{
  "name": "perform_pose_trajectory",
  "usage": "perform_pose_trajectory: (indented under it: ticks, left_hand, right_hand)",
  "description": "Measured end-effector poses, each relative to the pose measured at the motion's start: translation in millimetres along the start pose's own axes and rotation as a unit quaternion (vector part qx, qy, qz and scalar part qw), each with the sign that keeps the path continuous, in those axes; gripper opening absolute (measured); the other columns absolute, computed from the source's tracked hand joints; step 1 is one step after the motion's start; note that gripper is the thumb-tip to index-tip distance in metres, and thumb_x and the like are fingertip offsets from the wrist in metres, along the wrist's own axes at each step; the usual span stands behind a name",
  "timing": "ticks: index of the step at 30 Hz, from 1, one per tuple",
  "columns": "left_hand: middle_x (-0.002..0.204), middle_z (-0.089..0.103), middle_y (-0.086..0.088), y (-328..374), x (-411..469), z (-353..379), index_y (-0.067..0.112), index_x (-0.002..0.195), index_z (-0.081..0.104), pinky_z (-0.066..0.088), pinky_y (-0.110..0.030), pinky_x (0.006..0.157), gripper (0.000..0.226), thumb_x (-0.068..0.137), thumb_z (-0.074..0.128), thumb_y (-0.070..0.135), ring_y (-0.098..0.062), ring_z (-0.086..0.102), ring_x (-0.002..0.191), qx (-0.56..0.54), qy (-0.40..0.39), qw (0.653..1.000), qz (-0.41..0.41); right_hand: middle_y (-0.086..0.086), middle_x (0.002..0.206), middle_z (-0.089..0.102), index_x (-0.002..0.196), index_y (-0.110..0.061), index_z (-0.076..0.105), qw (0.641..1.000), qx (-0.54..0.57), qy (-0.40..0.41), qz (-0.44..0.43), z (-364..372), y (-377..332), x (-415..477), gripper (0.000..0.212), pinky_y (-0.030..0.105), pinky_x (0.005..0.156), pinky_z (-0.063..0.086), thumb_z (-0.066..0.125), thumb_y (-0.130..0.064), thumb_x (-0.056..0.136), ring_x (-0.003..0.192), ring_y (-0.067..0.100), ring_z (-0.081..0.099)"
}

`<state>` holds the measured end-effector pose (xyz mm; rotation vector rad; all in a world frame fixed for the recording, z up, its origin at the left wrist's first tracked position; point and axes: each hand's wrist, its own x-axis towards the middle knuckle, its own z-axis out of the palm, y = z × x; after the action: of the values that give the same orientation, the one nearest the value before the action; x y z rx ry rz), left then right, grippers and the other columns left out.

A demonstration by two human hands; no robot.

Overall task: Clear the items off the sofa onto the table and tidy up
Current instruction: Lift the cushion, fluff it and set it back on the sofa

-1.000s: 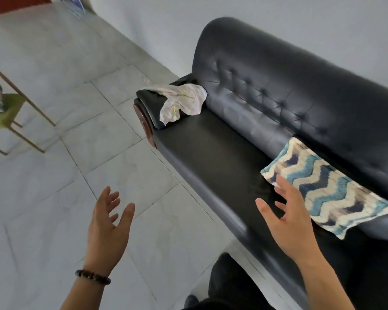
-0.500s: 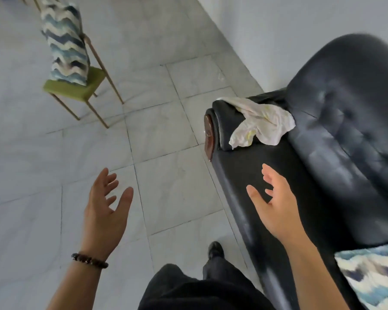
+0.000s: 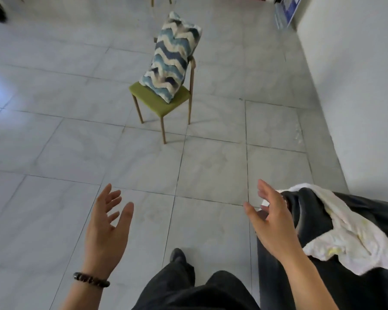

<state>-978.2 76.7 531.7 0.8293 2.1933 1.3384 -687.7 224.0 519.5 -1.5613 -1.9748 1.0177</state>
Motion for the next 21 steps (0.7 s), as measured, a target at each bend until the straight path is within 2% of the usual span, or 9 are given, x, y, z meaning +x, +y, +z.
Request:
perform_pose_trajectory:
  ticks: [4,10,14,16,21]
  left_hand:
    - [0.130,0.055,0.003,30,105,-3,0.018,0.144,0.036,0.044,-0.026,0.089,0.058,0.091,0.060,0.019,-0.009,0.054,0.117,0.008,-0.001,1.000,0.027]
    - [0.129,0.054,0.006,39,266,31,0.020,0.143,0.036,0.042,-0.022,0.086,0.058,0.091,0.060,0.019,-0.007,0.054,0.116,0.033,-0.023,0.999,0.037]
    - [0.131,0.053,0.003,41,384,65,0.019,0.143,0.037,0.048,-0.034,0.093,0.059,0.090,0.062,0.017,-0.009,0.054,0.116,0.050,-0.032,0.998,0.025]
    - [0.129,0.052,0.005,52,445,73,0.020,0.142,0.038,0.049,-0.037,0.094,0.059,0.089,0.064,0.017,-0.008,0.054,0.116,0.062,-0.029,0.997,0.025]
    - [0.134,0.045,0.005,93,589,66,0.021,0.141,0.040,0.047,-0.032,0.092,0.058,0.088,0.063,0.021,-0.008,0.053,0.116,0.071,0.007,0.996,0.048]
  right_hand:
    - [-0.017,0.141,0.041,0.147,-0.033,0.032,0.999,0.015,0.037,-0.006,13,-37,82,0.065,0.014,0.093,0.041,0.063,-0.039,0.090,0.122,-0.006,0.045]
    - [-0.010,0.140,0.044,0.146,-0.024,0.035,0.995,0.041,0.092,0.012,54,-61,224,0.063,0.026,0.097,0.045,0.066,-0.028,0.091,0.123,0.003,0.047]
    - [-0.004,0.140,0.044,0.147,-0.023,0.035,0.994,0.042,0.097,0.031,94,-77,340,0.065,0.035,0.099,0.049,0.065,-0.029,0.090,0.122,0.010,0.049]
    - [-0.002,0.142,0.044,0.147,-0.022,0.034,0.995,0.041,0.090,0.034,108,-97,405,0.065,0.035,0.099,0.049,0.065,-0.029,0.090,0.122,0.010,0.049]
    - [-0.004,0.144,0.040,0.148,-0.026,0.031,0.997,0.033,0.067,-0.005,128,-174,557,0.065,0.028,0.096,0.047,0.063,-0.032,0.092,0.124,0.008,0.047]
